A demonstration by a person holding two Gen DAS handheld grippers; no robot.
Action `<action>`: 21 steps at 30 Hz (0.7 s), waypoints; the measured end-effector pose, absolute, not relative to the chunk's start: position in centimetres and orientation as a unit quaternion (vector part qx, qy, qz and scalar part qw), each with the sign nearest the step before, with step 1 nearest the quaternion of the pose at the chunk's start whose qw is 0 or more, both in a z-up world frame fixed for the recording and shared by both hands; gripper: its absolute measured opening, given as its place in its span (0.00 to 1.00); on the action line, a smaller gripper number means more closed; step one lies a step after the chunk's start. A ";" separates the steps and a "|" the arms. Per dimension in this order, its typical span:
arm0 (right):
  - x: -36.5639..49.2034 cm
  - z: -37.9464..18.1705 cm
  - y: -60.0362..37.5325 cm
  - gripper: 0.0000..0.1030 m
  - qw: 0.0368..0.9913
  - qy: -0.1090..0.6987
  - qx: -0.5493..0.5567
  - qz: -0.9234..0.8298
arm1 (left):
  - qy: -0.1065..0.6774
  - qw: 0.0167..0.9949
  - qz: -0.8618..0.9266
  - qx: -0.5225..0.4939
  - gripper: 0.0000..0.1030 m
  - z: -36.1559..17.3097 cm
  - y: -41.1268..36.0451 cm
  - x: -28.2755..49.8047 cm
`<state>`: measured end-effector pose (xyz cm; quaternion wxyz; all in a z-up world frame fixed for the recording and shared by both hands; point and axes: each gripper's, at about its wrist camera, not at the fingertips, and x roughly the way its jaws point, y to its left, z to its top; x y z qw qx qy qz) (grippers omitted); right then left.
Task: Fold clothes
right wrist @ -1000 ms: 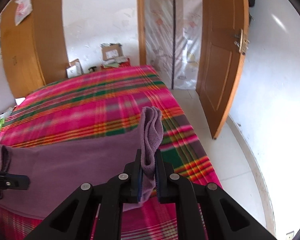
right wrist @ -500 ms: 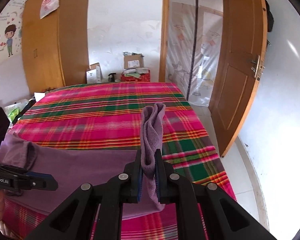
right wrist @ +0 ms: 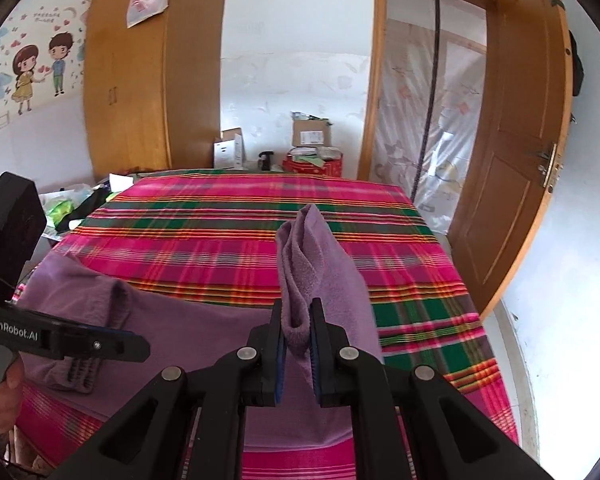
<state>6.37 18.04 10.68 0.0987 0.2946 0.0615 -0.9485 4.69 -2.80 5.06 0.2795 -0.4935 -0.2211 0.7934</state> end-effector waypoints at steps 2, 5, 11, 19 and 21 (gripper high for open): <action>6.6 10.8 16.9 0.10 0.110 0.064 0.293 -0.948 | -0.229 0.276 0.795 -0.489 0.40 5.1 -3.6 4.8; 6.9 10.7 15.2 0.10 0.127 0.069 0.291 -0.946 | -0.240 0.270 0.798 -0.483 0.40 5.2 -4.8 5.0; 7.4 10.1 12.0 0.10 0.161 0.085 0.297 -0.938 | -0.257 0.257 0.802 -0.474 0.40 5.3 -7.0 5.3; 7.6 7.7 9.1 0.10 0.192 0.093 0.326 -0.921 | -0.273 0.244 0.807 -0.463 0.40 5.4 -9.2 6.2; 7.5 6.8 8.6 0.10 0.196 0.091 0.337 -0.917 | -0.277 0.238 0.808 -0.463 0.40 5.3 -9.6 6.1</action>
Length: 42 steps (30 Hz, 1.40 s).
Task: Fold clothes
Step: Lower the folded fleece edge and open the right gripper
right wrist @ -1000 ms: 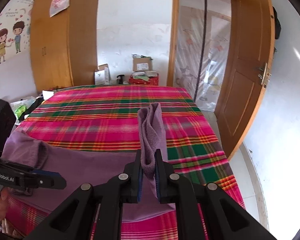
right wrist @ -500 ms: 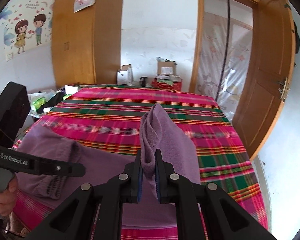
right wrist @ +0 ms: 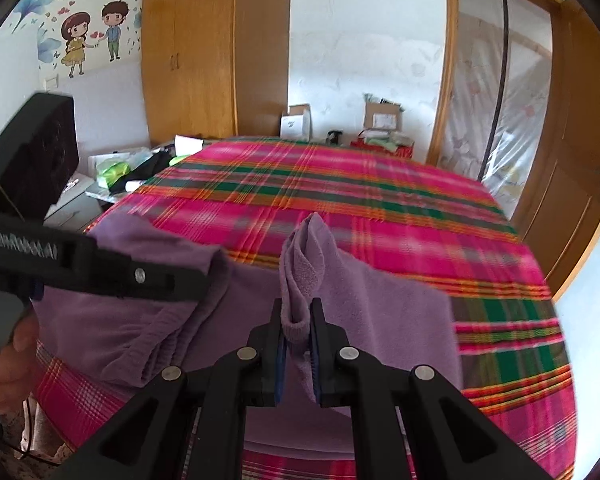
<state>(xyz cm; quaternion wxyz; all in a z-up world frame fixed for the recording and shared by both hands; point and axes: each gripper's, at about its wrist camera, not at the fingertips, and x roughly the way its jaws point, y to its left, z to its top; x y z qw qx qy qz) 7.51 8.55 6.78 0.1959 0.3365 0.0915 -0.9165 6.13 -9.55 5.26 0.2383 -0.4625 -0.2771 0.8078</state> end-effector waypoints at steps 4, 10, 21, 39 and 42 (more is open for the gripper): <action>7.2 5.2 7.9 0.10 0.200 0.092 0.356 -0.908 | -0.284 0.231 0.808 -0.463 0.40 4.9 -10.2 6.1; 7.0 2.9 7.6 0.11 0.205 0.087 0.385 -0.895 | -0.286 0.226 0.804 -0.470 0.40 4.2 -10.2 6.0; 7.5 2.1 10.3 0.18 0.260 -0.012 0.416 -0.872 | -0.279 0.221 0.802 -0.480 0.40 3.8 -9.5 5.6; 7.5 4.0 16.2 0.23 0.239 -0.071 0.385 -0.889 | -0.263 0.218 0.804 -0.487 0.40 4.3 -7.2 4.8; 7.0 3.6 17.8 0.23 0.188 -0.068 0.390 -0.899 | -0.261 0.226 0.800 -0.490 0.40 4.2 -6.4 4.7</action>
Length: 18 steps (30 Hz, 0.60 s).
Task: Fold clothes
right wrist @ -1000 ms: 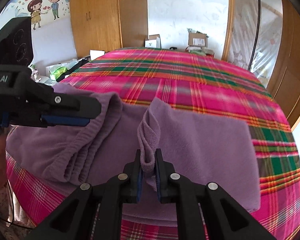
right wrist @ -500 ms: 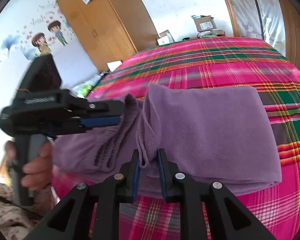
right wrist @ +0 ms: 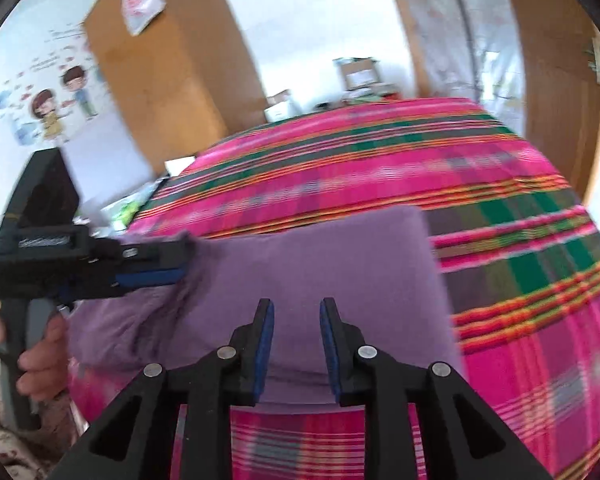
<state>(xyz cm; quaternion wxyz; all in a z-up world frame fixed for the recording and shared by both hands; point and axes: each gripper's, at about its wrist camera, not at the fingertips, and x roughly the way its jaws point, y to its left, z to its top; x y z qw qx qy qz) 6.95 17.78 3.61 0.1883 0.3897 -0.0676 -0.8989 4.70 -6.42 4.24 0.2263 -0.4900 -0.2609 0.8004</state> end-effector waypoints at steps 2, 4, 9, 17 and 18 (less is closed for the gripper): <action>6.6 2.9 18.4 0.23 0.152 -0.052 0.399 -0.903 | -0.254 0.231 0.796 -0.498 0.40 4.0 -5.7 4.7; 6.4 2.2 19.4 0.23 0.133 -0.058 0.407 -0.902 | -0.247 0.234 0.793 -0.505 0.40 3.6 -5.2 4.8; 6.4 1.3 21.6 0.23 0.131 -0.098 0.409 -0.898 | -0.234 0.234 0.783 -0.527 0.40 2.5 -4.2 4.6; 6.9 1.2 22.3 0.22 0.101 -0.080 0.402 -0.907 | -0.231 0.232 0.785 -0.526 0.40 2.5 -4.0 5.0; 7.1 1.4 22.1 0.22 0.097 -0.077 0.401 -0.908 | -0.231 0.234 0.786 -0.523 0.40 2.8 -4.1 5.1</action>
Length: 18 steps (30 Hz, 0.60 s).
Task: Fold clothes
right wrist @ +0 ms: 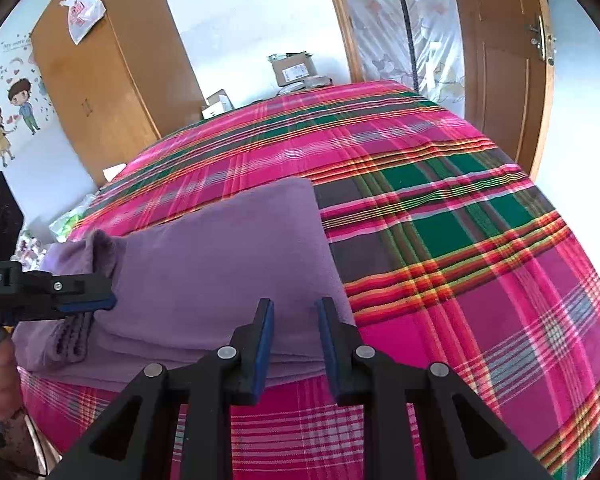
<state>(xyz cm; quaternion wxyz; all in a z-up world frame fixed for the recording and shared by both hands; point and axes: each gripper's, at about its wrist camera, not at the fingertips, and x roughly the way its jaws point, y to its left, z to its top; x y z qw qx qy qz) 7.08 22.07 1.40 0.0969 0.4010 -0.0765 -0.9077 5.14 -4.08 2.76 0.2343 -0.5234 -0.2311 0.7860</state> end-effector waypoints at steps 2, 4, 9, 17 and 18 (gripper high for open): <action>7.5 1.9 21.1 0.24 0.103 -0.067 0.391 -0.912 | -0.231 0.239 0.789 -0.517 0.40 3.2 -4.2 5.4; 7.9 2.4 20.1 0.24 0.111 -0.057 0.382 -0.916 | -0.235 0.241 0.790 -0.513 0.40 3.6 -4.4 5.6; 7.2 2.5 15.3 0.24 0.175 -0.031 0.382 -0.907 | -0.246 0.233 0.803 -0.490 0.40 4.7 -6.0 6.7; 7.1 1.4 10.3 0.24 0.227 0.001 0.394 -0.891 | -0.263 0.191 0.826 -0.461 0.40 6.1 -9.8 7.9; 7.3 1.2 9.9 0.24 0.228 0.006 0.397 -0.889 | -0.267 0.185 0.827 -0.460 0.40 6.0 -10.3 8.0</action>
